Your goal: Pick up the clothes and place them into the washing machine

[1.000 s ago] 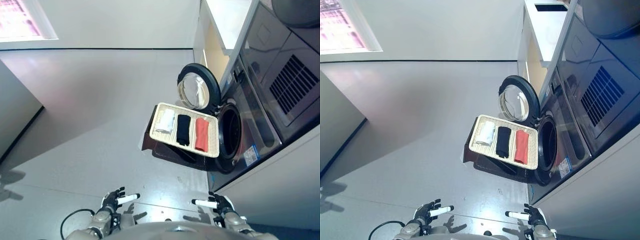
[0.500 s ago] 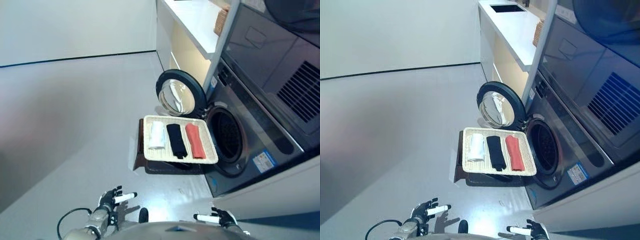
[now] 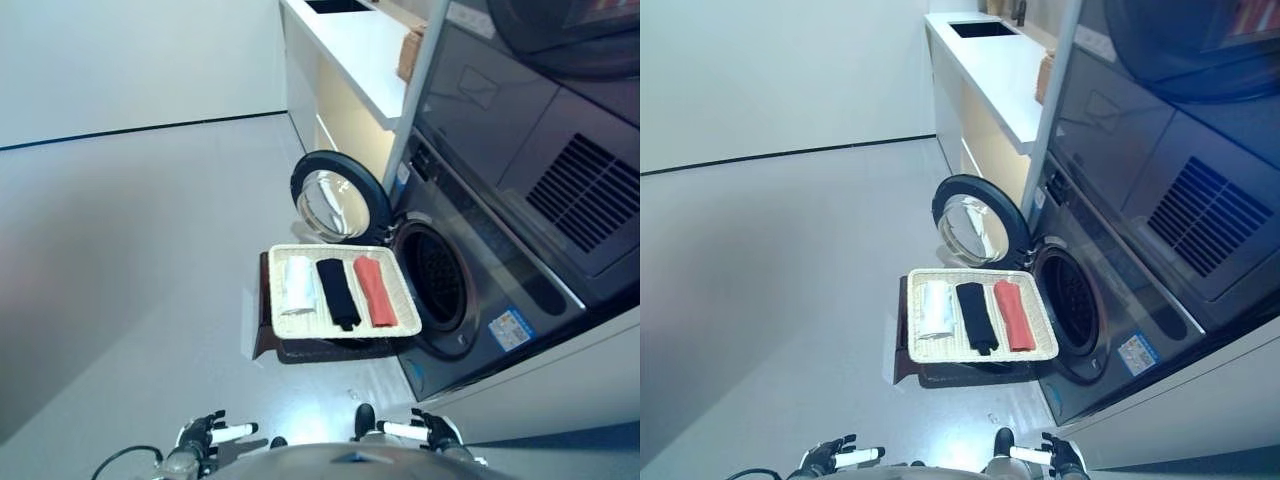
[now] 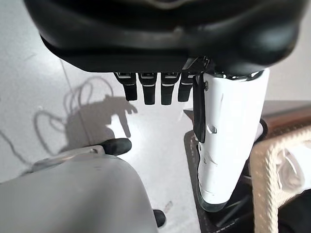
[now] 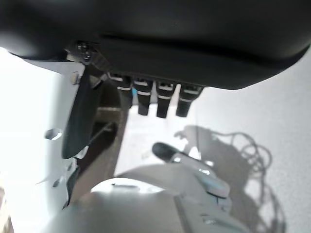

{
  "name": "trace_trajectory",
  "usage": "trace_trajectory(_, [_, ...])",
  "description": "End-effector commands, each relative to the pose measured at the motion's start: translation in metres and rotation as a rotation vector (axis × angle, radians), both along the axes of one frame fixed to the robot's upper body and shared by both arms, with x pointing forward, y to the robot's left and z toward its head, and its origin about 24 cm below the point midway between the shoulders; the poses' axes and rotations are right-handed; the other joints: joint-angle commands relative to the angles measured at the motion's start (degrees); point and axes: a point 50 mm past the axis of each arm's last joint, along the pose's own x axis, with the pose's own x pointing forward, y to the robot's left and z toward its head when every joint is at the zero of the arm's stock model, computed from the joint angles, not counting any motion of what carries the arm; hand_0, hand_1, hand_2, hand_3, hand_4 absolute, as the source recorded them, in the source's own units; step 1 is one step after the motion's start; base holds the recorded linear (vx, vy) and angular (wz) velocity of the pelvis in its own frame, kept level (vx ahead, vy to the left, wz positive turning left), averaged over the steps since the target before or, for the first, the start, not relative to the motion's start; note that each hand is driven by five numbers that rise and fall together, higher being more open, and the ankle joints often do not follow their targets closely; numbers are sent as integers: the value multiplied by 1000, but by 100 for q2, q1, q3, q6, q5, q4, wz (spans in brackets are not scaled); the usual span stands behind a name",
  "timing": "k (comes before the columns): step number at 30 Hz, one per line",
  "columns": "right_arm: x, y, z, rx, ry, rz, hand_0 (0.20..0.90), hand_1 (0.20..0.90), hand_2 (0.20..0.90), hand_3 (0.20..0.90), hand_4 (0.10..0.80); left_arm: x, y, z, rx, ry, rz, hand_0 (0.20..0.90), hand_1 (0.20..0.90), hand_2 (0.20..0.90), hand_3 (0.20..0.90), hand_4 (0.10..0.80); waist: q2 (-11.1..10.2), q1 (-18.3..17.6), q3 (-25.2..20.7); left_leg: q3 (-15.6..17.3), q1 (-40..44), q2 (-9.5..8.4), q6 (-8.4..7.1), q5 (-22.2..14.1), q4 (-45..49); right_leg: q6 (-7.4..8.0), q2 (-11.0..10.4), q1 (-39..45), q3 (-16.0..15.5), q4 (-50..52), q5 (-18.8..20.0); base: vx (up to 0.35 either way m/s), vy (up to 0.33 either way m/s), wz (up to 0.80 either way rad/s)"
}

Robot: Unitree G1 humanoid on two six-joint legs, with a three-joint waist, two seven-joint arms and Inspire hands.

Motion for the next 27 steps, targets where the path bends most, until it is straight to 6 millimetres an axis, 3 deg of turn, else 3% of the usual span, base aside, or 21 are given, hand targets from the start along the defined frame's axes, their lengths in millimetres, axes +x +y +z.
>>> trace_trajectory(1, [23, -19, 9, -54, -68, 53, 900, 900, 900, 900, 800, 35, -10, 6, -29, -127, -13, 900, 900, 900, 900, 800, -15, 43, -106, -69, 324, -43, -317, -676, 334, 104, 54, -306, 37, 84, -134, 191, -149, 10])
trace_trajectory(5, [26, -24, 11, -64, -77, 55, 900, 900, 900, 900, 800, 39, -17, 6, -49, -137, -25, 900, 900, 900, 900, 800, 56, 12, -171, -145, 201, 100, -472, -574, 966, -76, 271, -93, 99, 37, -316, 140, -142, 9])
trace_trajectory(6, [30, -23, 12, -58, -95, 56, 900, 900, 900, 900, 800, 43, -18, 7, -61, -156, -4, 900, 900, 900, 900, 800, 21, 48, -84, -126, -136, 161, -642, -134, 1949, -243, 397, 158, 154, -2, -471, 89, -209, 17])
trace_trajectory(8, [35, -23, 14, -59, -109, 52, 900, 900, 900, 900, 800, 49, -20, 8, -75, -181, 5, 900, 900, 900, 900, 800, -126, 194, 155, -317, -734, -34, -693, 320, 3288, -396, 367, 369, 246, -1, -524, 83, -221, 27])
trace_trajectory(9, [38, -24, 15, -52, -123, 50, 900, 900, 900, 900, 800, 48, -21, 8, -81, -181, 8, 900, 900, 900, 900, 800, -204, 277, 242, -434, -977, -241, -642, 325, 3774, -435, 320, 439, 333, -5, -524, 101, -126, 14])
trace_trajectory(11, [43, -22, 16, -43, -135, 57, 900, 900, 900, 900, 800, 42, -21, 6, -86, -165, 30, 900, 900, 900, 900, 800, -264, 387, 261, -469, -1333, -327, -550, 321, 4098, -468, 308, 551, 470, -39, -569, 166, -68, -21])
trace_trajectory(14, [45, -19, 16, -32, -150, 39, 900, 900, 900, 900, 800, 34, -17, 5, -75, -146, 53, 900, 900, 900, 900, 800, -258, 511, 236, -374, -1626, -15, -498, 248, 3291, -419, 330, 676, 678, -46, -699, 204, 23, -39])
trace_trajectory(16, [46, -18, 16, -29, -155, 23, 900, 900, 900, 900, 800, 32, -16, 5, -58, -142, 53, 900, 900, 900, 900, 800, -126, 548, 182, -350, -1534, 266, -523, 218, 1830, -312, 421, 777, 775, -100, -838, 263, 103, -49])
trace_trajectory(17, [45, -21, 16, -34, -157, 12, 900, 900, 900, 900, 800, 32, -17, 5, -57, -144, 46, 900, 900, 900, 900, 800, -5, 582, 174, -346, -1527, 415, -579, 483, 1091, -260, 473, 888, 816, -136, -941, 278, 139, -33])
trace_trajectory(19, [44, -24, 17, -44, -164, -11, 900, 900, 900, 900, 800, 34, -20, 4, -56, -143, 31, 900, 900, 900, 900, 800, 134, 560, 154, -27, -1511, 524, -678, 801, 327, -190, 466, 1045, 812, -136, -1146, 221, 129, -9])
trace_trajectory(21, [42, -25, 16, -45, -160, -26, 900, 900, 900, 900, 800, 33, -21, 4, -57, -144, 31, 900, 900, 900, 900, 800, 193, 581, 68, -205, -1374, 440, -637, 816, 194, -144, 444, 1111, 882, -136, -1208, 242, 157, -7])
trace_trajectory(23, [39, -23, 15, -35, -156, -37, 900, 900, 900, 900, 800, 33, -21, 4, -57, -150, 21, 900, 900, 900, 900, 800, 193, 535, -26, -161, -1254, 357, -624, 750, 236, -81, 310, 1178, 885, -132, -1222, 219, 169, -59])
trace_trajectory(27, [35, -20, 13, -19, -143, -59, 900, 900, 900, 900, 800, 36, -14, 6, -36, -158, 14, 900, 900, 900, 900, 800, 95, 574, -181, -3, -1142, 76, -437, 411, 422, 155, -58, 1164, 972, 85, -1197, 166, 165, -58])
